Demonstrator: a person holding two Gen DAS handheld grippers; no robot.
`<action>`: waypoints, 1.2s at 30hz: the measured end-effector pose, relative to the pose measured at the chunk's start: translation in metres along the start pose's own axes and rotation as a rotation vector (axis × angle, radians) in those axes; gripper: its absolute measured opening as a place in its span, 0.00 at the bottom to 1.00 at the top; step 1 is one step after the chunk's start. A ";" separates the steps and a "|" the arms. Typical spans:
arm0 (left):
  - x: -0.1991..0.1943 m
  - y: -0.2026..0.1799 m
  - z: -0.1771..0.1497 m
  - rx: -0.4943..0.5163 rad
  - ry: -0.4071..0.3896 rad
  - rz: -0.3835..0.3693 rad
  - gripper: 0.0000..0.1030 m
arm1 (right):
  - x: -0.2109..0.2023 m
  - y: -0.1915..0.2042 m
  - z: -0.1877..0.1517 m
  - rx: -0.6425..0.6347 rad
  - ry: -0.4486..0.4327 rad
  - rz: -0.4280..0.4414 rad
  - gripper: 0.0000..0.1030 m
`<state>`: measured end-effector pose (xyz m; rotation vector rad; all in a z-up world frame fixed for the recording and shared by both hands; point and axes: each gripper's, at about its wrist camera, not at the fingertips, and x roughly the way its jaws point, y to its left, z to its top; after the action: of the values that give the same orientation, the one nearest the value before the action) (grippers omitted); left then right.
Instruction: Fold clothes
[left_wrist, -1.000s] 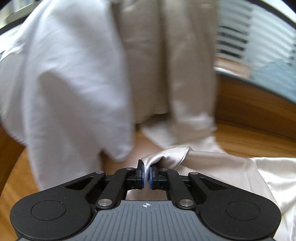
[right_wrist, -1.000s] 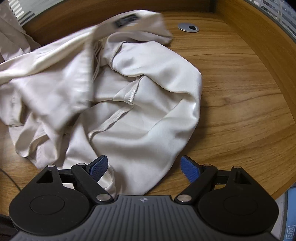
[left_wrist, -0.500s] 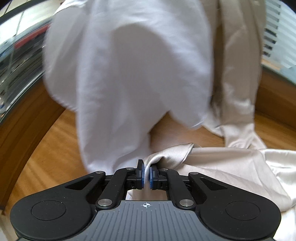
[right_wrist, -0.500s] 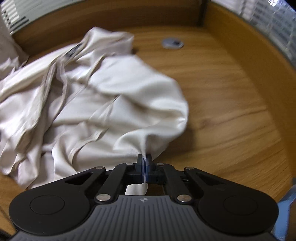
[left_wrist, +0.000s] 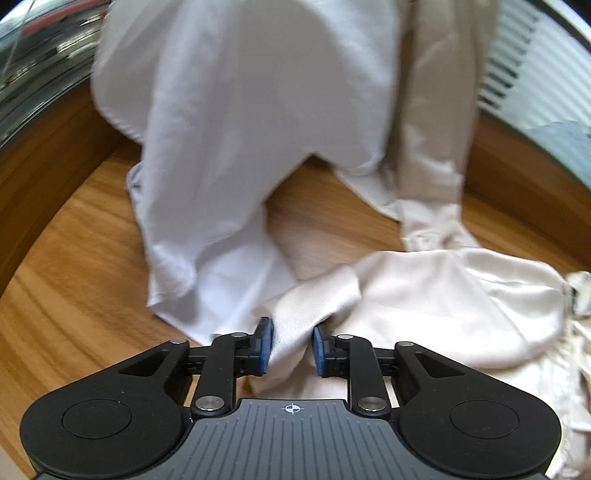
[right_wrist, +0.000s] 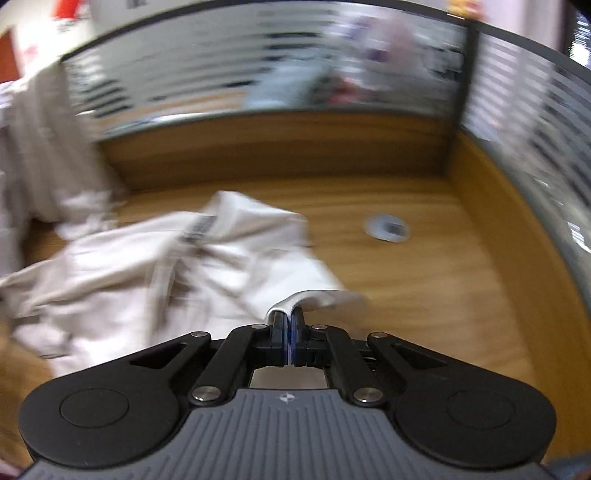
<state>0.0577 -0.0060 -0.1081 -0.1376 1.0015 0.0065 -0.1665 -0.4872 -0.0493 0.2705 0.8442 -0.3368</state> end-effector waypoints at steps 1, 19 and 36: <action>-0.004 -0.003 -0.001 0.001 -0.005 -0.019 0.36 | 0.003 0.014 0.002 -0.017 0.005 0.040 0.02; -0.025 -0.068 -0.019 0.091 0.061 -0.222 0.53 | 0.039 0.155 0.005 -0.232 0.111 0.398 0.35; -0.030 -0.136 -0.037 0.222 0.010 -0.314 0.79 | 0.106 -0.028 -0.008 -0.065 0.133 -0.014 0.85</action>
<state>0.0196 -0.1431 -0.0876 -0.0903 0.9750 -0.3914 -0.1178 -0.5295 -0.1383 0.2280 0.9864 -0.3062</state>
